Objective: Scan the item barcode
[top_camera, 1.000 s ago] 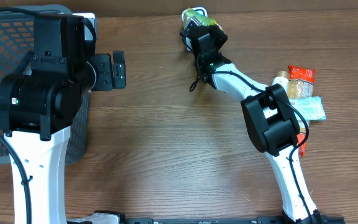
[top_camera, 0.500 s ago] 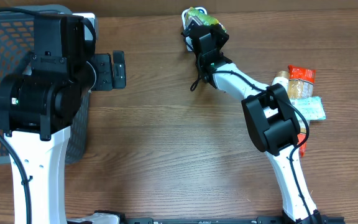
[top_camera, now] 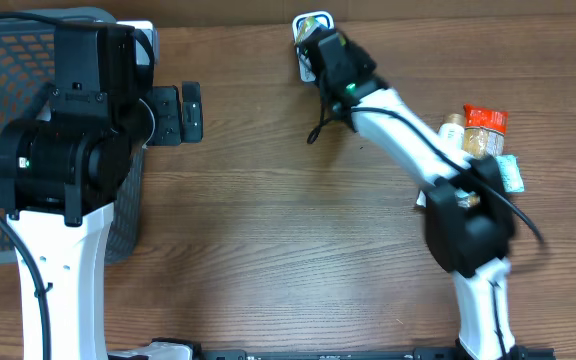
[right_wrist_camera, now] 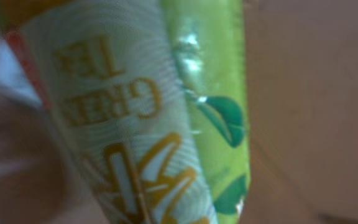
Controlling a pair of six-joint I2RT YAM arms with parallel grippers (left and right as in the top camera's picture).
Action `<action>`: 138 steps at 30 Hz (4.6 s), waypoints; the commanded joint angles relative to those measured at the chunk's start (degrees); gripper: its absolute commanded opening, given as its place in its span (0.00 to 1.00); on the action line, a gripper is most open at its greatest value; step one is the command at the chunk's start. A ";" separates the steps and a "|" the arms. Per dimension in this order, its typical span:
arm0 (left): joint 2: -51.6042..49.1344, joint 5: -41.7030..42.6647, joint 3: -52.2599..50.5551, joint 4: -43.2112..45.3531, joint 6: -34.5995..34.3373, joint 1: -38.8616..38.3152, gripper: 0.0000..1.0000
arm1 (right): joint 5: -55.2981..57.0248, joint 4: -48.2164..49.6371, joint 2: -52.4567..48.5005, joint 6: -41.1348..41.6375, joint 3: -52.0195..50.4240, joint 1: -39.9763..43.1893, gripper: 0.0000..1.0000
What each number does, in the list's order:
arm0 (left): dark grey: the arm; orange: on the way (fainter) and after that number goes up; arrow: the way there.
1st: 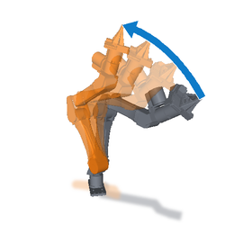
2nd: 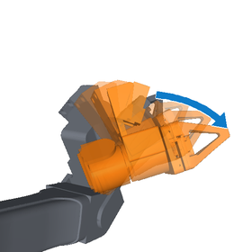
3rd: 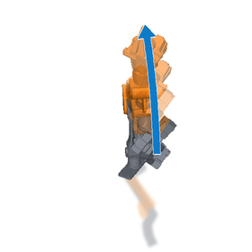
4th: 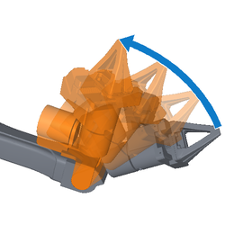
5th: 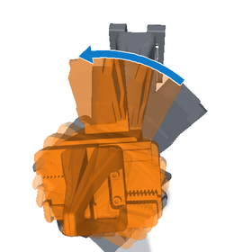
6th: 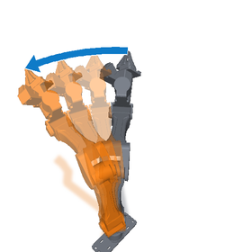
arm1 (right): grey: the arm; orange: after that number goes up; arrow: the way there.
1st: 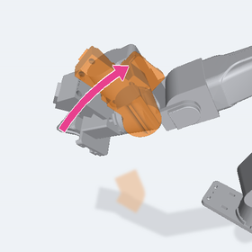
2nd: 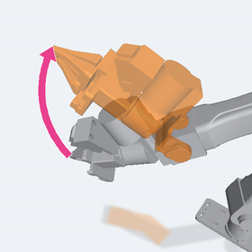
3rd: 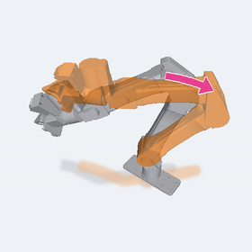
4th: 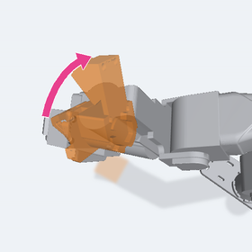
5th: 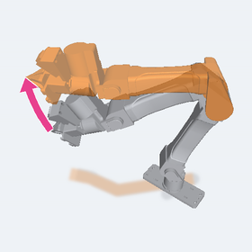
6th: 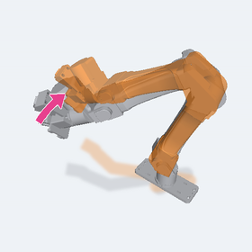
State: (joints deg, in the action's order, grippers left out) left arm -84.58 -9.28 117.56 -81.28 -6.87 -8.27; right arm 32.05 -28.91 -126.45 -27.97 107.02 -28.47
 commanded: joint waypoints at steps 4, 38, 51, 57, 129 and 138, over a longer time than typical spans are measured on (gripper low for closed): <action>-0.17 -0.13 0.20 0.07 0.48 -0.39 1.00 | -26.49 -23.32 25.14 34.45 2.08 3.41 0.04; -0.17 -0.11 0.20 0.07 0.48 -0.39 1.00 | -58.99 -34.16 57.57 38.51 -20.55 30.21 1.00; -0.20 -0.13 0.20 0.07 0.48 -0.39 1.00 | -56.74 -39.04 81.33 37.99 -20.55 30.12 1.00; -0.17 -0.13 0.20 0.07 0.48 -0.39 1.00 | -53.88 -40.87 81.70 37.94 -20.79 30.12 1.00; -0.17 -0.13 0.20 0.07 0.48 -0.39 1.00 | -47.98 25.62 126.29 26.21 -106.57 27.19 1.00; -0.17 -0.11 0.20 0.07 0.48 -0.39 1.00 | -47.98 25.62 126.29 26.21 -106.57 27.19 1.00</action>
State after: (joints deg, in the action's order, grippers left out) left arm -84.62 -9.26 117.56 -81.28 -6.85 -8.27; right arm -15.70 -3.55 -0.84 -1.54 1.06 -0.91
